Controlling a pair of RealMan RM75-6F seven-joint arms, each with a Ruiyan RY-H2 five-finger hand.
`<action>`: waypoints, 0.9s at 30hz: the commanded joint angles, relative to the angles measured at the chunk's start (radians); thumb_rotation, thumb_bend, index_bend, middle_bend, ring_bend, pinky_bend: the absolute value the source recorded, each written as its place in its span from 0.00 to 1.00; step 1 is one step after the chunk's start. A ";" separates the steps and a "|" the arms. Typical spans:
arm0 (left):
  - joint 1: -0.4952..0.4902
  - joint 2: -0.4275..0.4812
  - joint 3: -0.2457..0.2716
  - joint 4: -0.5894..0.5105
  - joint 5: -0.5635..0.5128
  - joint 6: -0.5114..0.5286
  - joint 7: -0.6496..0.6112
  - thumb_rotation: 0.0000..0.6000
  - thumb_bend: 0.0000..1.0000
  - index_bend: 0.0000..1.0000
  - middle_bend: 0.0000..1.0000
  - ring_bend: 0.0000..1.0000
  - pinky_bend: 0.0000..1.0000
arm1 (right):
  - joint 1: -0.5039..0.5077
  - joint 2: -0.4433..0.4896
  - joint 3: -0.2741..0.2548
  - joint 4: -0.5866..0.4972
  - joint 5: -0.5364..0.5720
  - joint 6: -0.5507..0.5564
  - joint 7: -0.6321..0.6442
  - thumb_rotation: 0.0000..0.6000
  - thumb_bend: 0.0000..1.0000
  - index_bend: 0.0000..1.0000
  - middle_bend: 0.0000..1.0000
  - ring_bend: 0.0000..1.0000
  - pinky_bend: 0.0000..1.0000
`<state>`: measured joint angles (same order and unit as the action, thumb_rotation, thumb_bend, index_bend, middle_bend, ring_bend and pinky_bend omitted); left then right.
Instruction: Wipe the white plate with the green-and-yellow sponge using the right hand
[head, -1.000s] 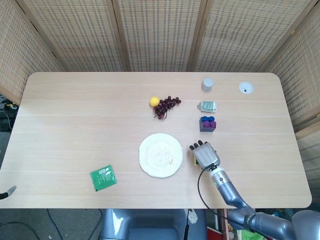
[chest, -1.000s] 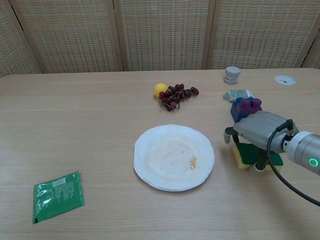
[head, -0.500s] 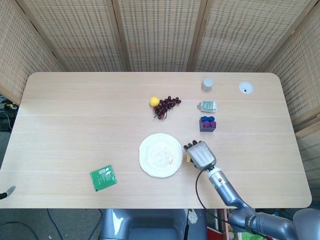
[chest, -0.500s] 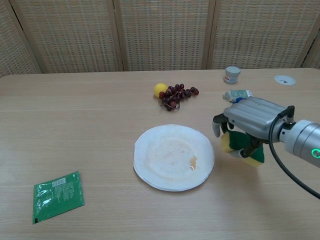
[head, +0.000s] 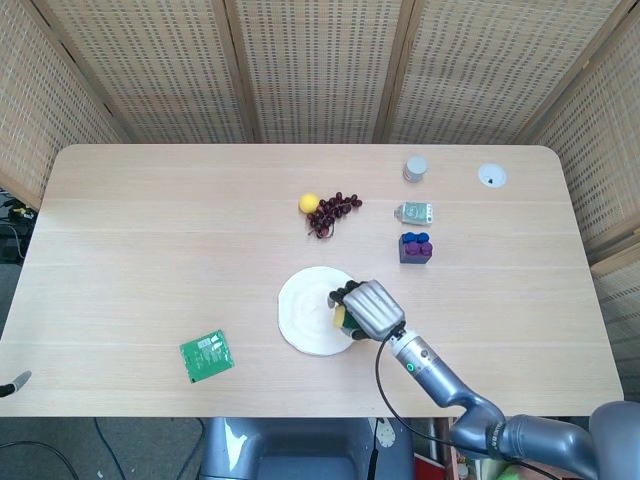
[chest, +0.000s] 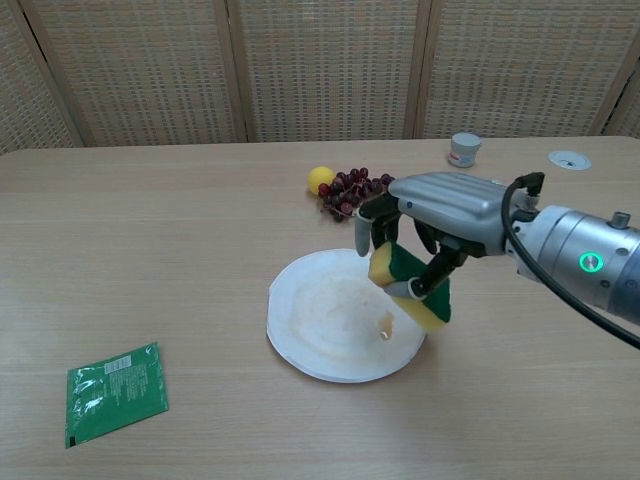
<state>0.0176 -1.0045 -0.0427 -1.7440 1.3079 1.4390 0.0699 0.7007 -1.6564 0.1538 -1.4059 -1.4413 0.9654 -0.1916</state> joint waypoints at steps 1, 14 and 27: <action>-0.003 0.001 -0.002 0.000 -0.007 -0.006 0.000 1.00 0.00 0.00 0.00 0.00 0.00 | 0.018 -0.027 0.011 0.026 0.016 -0.017 0.010 1.00 0.27 0.41 0.49 0.39 0.59; -0.019 0.000 -0.009 0.004 -0.041 -0.035 0.005 1.00 0.00 0.00 0.00 0.00 0.00 | 0.060 -0.164 0.007 0.179 0.017 -0.015 0.024 1.00 0.27 0.42 0.50 0.39 0.59; -0.026 -0.003 -0.010 0.005 -0.057 -0.045 0.012 1.00 0.00 0.00 0.00 0.00 0.00 | 0.084 -0.244 0.001 0.289 -0.004 -0.005 0.110 1.00 0.27 0.42 0.51 0.39 0.59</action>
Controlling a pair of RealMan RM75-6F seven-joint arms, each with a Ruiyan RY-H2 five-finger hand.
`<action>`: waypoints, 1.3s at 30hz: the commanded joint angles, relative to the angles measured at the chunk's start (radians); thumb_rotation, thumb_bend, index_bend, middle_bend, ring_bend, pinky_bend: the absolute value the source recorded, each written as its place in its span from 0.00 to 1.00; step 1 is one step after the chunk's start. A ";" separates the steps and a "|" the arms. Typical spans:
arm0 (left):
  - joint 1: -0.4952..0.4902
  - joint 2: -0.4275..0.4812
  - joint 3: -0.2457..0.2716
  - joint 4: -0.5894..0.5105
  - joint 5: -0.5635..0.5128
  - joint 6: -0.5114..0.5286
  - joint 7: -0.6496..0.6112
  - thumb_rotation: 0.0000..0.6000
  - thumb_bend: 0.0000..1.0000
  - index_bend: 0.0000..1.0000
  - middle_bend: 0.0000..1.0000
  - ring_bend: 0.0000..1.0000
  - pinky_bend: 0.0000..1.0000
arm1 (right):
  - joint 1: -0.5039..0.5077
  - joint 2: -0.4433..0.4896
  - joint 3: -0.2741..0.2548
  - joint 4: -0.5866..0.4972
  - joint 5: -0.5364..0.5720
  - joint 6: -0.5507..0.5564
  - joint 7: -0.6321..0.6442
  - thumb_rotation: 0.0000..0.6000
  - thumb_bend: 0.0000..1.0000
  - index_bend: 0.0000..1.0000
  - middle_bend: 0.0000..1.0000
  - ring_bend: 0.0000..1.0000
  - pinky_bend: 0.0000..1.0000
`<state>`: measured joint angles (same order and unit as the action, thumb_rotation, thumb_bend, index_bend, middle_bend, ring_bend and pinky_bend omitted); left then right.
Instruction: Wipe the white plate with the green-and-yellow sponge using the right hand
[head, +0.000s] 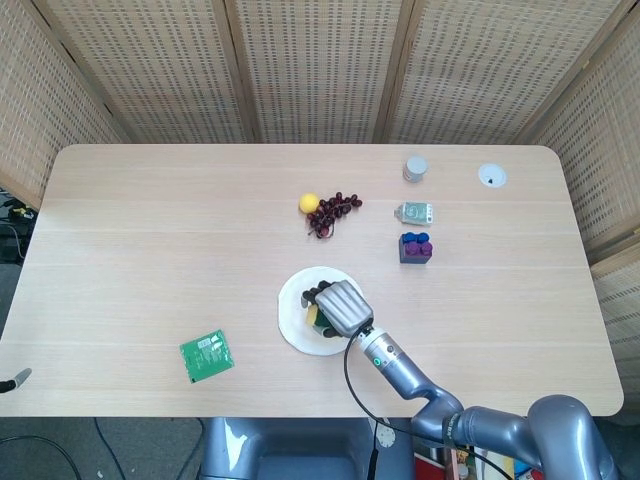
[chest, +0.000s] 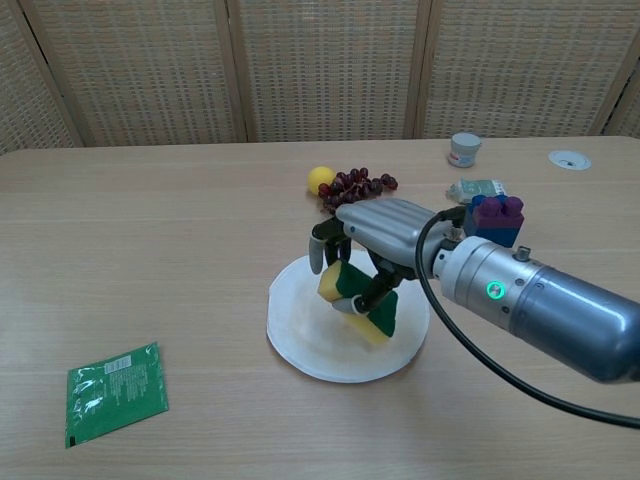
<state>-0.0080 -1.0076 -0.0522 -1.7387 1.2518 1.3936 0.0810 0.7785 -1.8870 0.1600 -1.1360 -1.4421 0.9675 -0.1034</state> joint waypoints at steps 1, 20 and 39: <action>0.000 0.000 0.000 0.000 -0.001 0.000 0.001 1.00 0.00 0.00 0.00 0.00 0.00 | 0.008 -0.015 -0.006 0.024 -0.004 -0.008 0.027 1.00 0.27 0.42 0.51 0.39 0.59; -0.004 0.002 0.000 -0.001 -0.008 -0.002 -0.002 1.00 0.00 0.00 0.00 0.00 0.00 | 0.026 -0.054 -0.082 0.198 -0.106 0.013 0.259 1.00 0.27 0.43 0.52 0.39 0.58; -0.006 0.005 0.005 -0.006 -0.005 -0.005 -0.005 1.00 0.00 0.00 0.00 0.00 0.00 | 0.025 -0.070 -0.127 0.285 -0.152 0.038 0.367 1.00 0.28 0.44 0.53 0.39 0.58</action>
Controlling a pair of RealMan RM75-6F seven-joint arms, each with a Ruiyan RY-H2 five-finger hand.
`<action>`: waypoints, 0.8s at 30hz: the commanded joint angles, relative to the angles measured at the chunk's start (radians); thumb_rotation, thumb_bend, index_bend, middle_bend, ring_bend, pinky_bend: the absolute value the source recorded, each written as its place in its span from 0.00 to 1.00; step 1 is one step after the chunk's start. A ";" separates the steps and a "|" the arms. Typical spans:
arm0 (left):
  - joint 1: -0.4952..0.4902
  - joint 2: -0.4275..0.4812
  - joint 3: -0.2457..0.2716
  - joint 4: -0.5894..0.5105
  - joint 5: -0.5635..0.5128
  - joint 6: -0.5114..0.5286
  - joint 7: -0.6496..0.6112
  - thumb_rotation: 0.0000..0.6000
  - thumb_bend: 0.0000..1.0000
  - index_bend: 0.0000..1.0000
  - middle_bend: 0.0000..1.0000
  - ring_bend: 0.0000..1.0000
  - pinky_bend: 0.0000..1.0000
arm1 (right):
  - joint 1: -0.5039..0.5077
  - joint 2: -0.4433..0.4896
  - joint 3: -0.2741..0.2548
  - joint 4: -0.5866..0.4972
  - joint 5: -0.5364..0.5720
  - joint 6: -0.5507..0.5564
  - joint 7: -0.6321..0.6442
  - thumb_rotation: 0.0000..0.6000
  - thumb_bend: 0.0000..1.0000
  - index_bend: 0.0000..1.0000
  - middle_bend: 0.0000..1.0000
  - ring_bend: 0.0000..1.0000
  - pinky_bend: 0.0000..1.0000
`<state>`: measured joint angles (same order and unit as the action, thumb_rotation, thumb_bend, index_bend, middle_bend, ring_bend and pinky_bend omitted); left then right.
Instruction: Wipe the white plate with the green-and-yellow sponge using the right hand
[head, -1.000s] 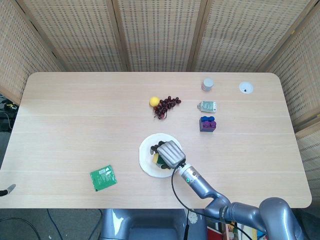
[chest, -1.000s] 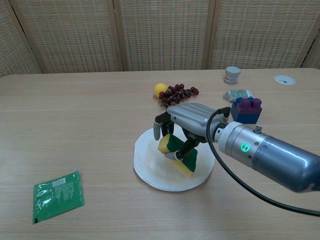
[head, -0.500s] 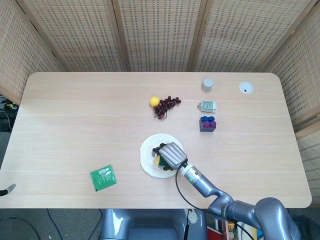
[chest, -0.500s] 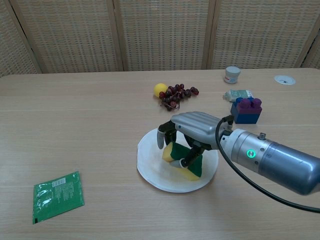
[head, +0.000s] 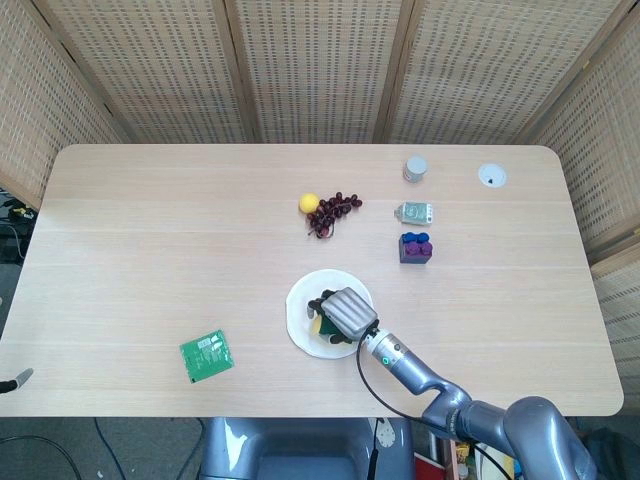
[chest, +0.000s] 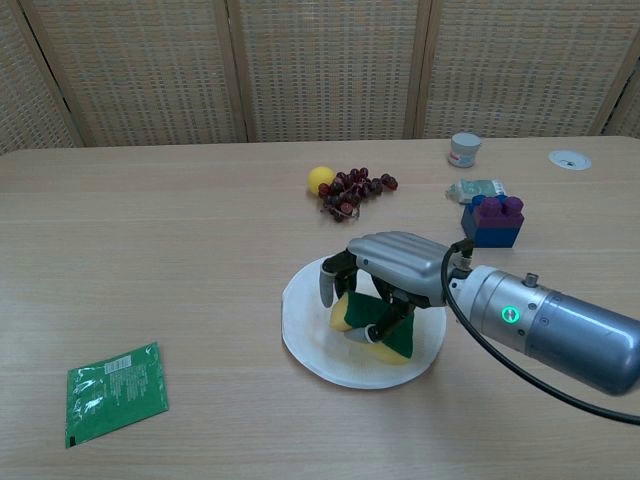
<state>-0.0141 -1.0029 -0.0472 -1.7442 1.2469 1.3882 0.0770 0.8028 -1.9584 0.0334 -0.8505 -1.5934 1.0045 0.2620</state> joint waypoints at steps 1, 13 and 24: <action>0.000 0.001 0.001 0.000 0.000 -0.001 -0.001 1.00 0.00 0.00 0.00 0.00 0.00 | 0.003 0.005 0.002 -0.005 -0.002 0.005 0.008 1.00 0.28 0.44 0.53 0.39 0.58; -0.003 0.001 0.002 -0.001 0.000 -0.005 -0.001 1.00 0.00 0.00 0.00 0.00 0.00 | 0.023 0.074 0.069 -0.139 0.011 0.060 0.006 1.00 0.29 0.45 0.54 0.39 0.56; -0.004 0.002 0.003 -0.002 -0.003 -0.007 -0.001 1.00 0.00 0.00 0.00 0.00 0.00 | 0.005 0.032 0.010 -0.075 0.031 -0.019 -0.034 1.00 0.29 0.45 0.54 0.39 0.56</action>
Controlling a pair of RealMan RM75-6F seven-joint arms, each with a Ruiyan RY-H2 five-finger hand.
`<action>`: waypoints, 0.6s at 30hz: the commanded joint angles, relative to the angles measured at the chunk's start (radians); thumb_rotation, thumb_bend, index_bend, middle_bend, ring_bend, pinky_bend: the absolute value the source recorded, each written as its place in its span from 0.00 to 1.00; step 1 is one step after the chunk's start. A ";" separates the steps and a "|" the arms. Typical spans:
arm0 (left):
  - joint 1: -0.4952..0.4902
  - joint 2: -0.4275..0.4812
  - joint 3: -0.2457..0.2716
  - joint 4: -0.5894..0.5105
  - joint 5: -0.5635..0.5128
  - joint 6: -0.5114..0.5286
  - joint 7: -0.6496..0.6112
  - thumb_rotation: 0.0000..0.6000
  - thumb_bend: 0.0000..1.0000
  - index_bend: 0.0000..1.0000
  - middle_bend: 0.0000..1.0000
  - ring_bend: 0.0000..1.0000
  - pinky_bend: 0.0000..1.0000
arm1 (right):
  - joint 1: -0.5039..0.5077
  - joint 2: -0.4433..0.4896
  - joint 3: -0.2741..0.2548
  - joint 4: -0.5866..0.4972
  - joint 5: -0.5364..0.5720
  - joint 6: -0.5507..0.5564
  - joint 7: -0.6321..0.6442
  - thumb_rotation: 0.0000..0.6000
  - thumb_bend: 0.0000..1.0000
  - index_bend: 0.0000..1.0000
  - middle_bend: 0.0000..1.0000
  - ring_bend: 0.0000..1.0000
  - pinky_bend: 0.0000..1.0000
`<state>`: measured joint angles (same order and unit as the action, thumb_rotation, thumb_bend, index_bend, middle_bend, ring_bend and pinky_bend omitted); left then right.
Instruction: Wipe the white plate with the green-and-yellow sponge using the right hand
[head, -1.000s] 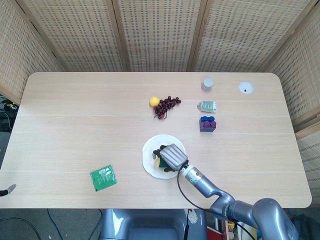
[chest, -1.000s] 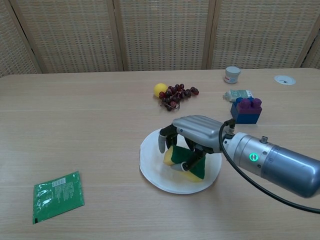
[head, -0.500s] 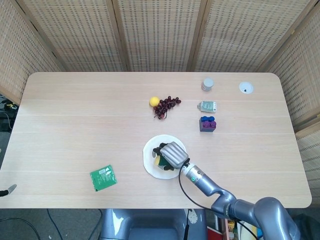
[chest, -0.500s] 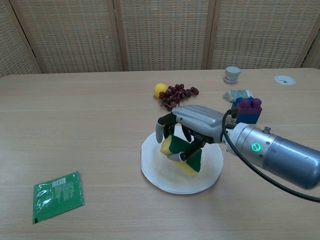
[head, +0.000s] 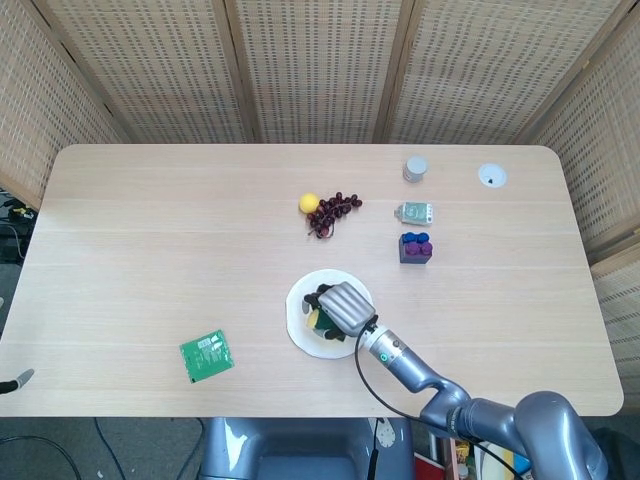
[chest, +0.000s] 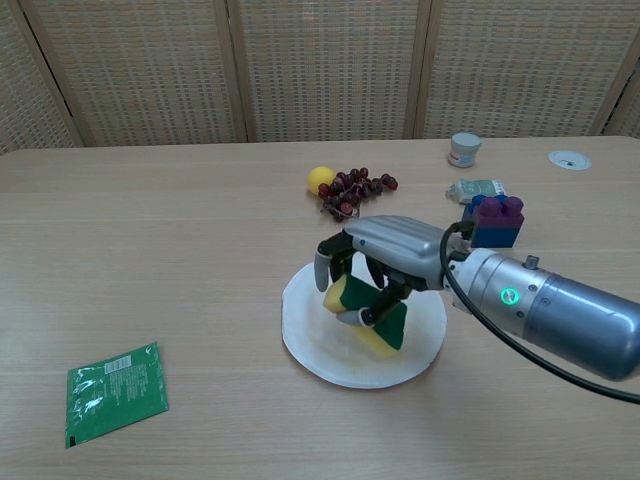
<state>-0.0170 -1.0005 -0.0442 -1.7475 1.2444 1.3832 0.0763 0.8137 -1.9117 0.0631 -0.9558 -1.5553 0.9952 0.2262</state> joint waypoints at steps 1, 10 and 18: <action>-0.002 0.000 0.000 0.001 -0.001 -0.002 0.000 1.00 0.00 0.00 0.00 0.00 0.00 | -0.007 -0.019 -0.023 0.040 -0.009 -0.011 0.007 1.00 0.29 0.45 0.54 0.39 0.56; -0.002 0.000 0.000 0.000 -0.002 -0.002 0.000 1.00 0.00 0.00 0.00 0.00 0.00 | -0.018 -0.058 -0.058 0.122 -0.039 -0.001 0.058 1.00 0.29 0.45 0.54 0.39 0.56; -0.002 -0.002 0.002 0.000 0.000 0.000 0.003 1.00 0.00 0.00 0.00 0.00 0.00 | -0.019 -0.075 -0.069 0.161 -0.060 0.019 0.089 1.00 0.29 0.45 0.54 0.39 0.56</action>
<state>-0.0189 -1.0022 -0.0423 -1.7474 1.2441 1.3829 0.0793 0.7950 -1.9858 -0.0058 -0.7961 -1.6145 1.0141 0.3144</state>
